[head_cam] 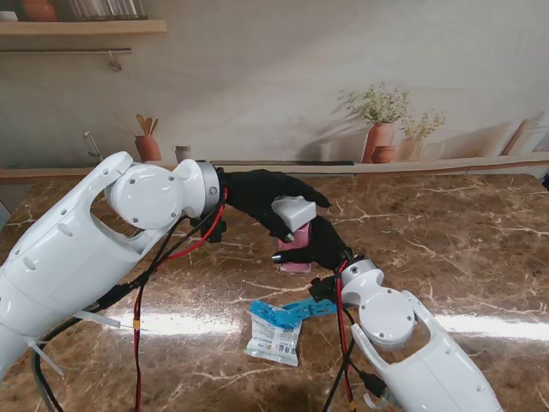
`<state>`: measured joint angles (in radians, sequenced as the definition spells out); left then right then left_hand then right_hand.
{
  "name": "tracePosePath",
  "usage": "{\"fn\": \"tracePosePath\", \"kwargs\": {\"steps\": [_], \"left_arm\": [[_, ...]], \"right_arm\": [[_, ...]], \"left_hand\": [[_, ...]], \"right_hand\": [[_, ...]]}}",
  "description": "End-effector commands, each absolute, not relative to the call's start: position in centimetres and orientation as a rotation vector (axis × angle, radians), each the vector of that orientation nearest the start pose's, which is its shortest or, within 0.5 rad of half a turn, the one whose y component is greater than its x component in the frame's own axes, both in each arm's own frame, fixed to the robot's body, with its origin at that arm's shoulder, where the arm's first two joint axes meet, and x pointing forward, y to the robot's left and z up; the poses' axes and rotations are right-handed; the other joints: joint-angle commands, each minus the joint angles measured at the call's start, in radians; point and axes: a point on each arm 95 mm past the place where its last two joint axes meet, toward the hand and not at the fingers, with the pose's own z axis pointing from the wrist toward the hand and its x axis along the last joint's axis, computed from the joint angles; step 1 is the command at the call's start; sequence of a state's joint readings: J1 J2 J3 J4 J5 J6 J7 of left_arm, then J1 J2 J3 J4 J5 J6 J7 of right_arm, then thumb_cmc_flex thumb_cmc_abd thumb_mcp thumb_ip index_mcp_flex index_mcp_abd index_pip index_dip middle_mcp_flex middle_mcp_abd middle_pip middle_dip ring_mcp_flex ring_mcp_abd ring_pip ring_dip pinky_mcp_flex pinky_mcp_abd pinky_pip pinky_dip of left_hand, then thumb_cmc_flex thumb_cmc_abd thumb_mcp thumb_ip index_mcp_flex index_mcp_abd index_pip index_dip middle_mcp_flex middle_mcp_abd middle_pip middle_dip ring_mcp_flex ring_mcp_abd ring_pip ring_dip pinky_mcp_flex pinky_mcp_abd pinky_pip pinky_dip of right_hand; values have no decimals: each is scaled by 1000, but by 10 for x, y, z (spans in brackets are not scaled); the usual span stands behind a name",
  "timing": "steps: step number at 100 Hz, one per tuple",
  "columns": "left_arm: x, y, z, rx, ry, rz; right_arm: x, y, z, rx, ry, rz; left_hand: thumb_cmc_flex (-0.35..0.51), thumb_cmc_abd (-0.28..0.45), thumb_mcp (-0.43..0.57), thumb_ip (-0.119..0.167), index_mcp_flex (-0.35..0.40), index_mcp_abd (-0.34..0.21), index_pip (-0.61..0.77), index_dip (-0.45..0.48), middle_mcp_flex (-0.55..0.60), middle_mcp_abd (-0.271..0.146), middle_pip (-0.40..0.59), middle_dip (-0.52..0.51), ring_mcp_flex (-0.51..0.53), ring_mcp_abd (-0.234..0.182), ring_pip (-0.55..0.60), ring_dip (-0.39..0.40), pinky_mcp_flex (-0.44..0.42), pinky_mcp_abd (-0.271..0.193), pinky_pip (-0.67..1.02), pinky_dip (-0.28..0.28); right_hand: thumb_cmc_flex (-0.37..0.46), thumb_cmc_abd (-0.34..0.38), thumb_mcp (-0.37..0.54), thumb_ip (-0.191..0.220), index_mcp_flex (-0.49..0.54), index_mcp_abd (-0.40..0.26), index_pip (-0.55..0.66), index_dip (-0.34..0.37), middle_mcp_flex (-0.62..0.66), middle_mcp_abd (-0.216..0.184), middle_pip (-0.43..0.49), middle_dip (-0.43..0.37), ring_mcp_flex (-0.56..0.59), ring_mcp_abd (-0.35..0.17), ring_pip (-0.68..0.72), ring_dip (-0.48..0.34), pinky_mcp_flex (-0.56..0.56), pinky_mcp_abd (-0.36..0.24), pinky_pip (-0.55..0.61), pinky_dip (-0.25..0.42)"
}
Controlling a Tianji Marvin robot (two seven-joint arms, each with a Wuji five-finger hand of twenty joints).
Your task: Fill the seasoning bottle
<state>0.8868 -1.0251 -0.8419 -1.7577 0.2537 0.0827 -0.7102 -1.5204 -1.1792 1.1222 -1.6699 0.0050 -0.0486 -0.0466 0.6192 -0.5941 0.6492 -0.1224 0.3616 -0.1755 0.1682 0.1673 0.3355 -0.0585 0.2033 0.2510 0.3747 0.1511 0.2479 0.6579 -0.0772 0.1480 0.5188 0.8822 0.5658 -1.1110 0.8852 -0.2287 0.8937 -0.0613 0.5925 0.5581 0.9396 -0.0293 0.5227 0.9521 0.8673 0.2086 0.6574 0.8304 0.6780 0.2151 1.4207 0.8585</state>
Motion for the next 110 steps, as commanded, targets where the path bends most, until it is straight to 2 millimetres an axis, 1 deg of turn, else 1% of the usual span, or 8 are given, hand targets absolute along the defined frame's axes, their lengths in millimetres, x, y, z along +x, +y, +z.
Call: {"fn": "tracePosePath", "kwargs": {"steps": [1,23,26,40,54,73,92,110], "left_arm": [[442,-135,-130,-1294,2166,-1781],[441,-135,-129,-1321,2028,-1845],[441,-134,-129,-1328,2012,-1849],[439,-134,-126,-1340,1940,-1874],[436,-136,-123,-1332,1856,-1860],[429,-141,-119,-1306,1786,-1788],[424,-145,-117,-1319,1815,-1755],[422,-145,-115,-1257,1889,-1694]], "right_arm": [[402,71,-282,-1956,-829,-2237],[402,70,-281,-1956,-835,-2239],[402,70,-281,-1956,-837,-2239],[402,70,-281,-1959,-847,-2241],[402,71,-281,-1960,-859,-2244],[403,71,-281,-1964,-887,-2249],[403,72,-282,-1969,-906,-2247],[404,73,-282,-1970,-905,-2245]], "left_hand": [[-31,44,-76,14,0,37,14,-3,-44,1,11,1,-37,-2,-12,-6,-22,-11,-27,41],[-37,208,-390,46,75,75,67,75,41,27,16,41,25,12,19,28,4,30,50,75],[17,248,-537,69,79,81,69,100,48,30,8,58,29,13,18,37,2,36,76,55],[12,306,-651,85,113,98,80,112,88,43,12,70,66,25,40,57,22,63,135,60],[-32,337,-667,87,184,146,145,166,175,68,60,141,150,62,129,142,91,134,256,94],[-69,328,-666,94,143,118,236,295,265,70,181,346,264,118,312,340,182,172,445,104],[-65,328,-665,95,147,110,228,308,376,78,244,423,290,140,334,348,178,196,461,83],[27,304,-639,107,111,91,186,287,341,31,215,424,215,94,269,313,103,203,398,59]], "right_hand": [[293,467,311,-31,163,-132,195,-13,110,-27,144,55,138,-247,545,111,27,-129,105,41],[293,466,312,-31,164,-132,194,-13,110,-27,143,55,138,-246,545,111,27,-128,105,41],[293,466,312,-31,164,-132,194,-13,111,-28,144,56,138,-246,545,111,27,-128,105,42],[293,466,312,-31,165,-132,193,-12,110,-28,143,56,138,-246,545,111,26,-128,105,42],[293,466,312,-31,166,-133,193,-12,110,-28,143,56,138,-246,545,111,26,-128,105,42],[292,466,312,-31,166,-132,193,-12,111,-28,143,56,138,-246,545,111,26,-128,104,42],[293,466,311,-31,166,-132,192,-12,111,-28,143,56,138,-247,545,111,25,-127,103,42],[293,466,311,-31,166,-133,192,-12,110,-28,142,56,137,-246,545,111,24,-127,103,43]]}}
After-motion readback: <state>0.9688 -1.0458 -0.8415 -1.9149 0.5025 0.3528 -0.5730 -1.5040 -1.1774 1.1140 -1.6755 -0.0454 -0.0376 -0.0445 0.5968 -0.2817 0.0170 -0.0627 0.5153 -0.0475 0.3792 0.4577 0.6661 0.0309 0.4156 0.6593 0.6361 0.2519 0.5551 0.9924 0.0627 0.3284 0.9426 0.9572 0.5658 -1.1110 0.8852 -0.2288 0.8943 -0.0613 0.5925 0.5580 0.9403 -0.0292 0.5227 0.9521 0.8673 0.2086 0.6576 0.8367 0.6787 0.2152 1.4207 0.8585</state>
